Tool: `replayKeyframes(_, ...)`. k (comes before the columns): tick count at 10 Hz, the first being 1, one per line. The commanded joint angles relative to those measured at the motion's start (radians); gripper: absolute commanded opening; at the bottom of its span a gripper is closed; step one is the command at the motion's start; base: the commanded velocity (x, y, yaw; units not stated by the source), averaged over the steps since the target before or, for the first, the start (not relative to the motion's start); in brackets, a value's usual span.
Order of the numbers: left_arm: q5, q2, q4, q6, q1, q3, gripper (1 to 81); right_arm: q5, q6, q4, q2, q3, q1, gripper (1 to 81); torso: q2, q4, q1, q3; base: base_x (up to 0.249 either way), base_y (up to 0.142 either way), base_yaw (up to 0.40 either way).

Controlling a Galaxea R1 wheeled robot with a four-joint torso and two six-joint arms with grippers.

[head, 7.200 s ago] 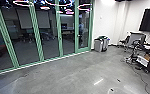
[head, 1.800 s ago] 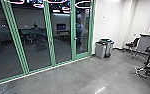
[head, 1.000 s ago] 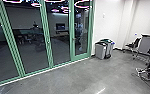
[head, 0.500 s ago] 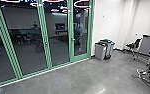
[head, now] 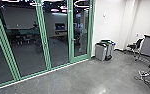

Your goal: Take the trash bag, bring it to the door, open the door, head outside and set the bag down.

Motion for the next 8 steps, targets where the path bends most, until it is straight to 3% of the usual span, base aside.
replayKeyframes(1,0.065,-0.005,0.003,0.008,-0.066,0.004,1.0,-0.065,-0.004,-0.003,0.0,0.009,0.054,81.1,0.0,0.0,0.0,0.0,0.161,0.0,0.0)
replayKeyframes(8,0.065,-0.005,0.003,0.008,-0.064,0.004,1.0,-0.065,-0.004,-0.003,0.0,0.009,0.054,81.1,0.0,0.0,0.0,0.0,0.165,0.0,0.0)
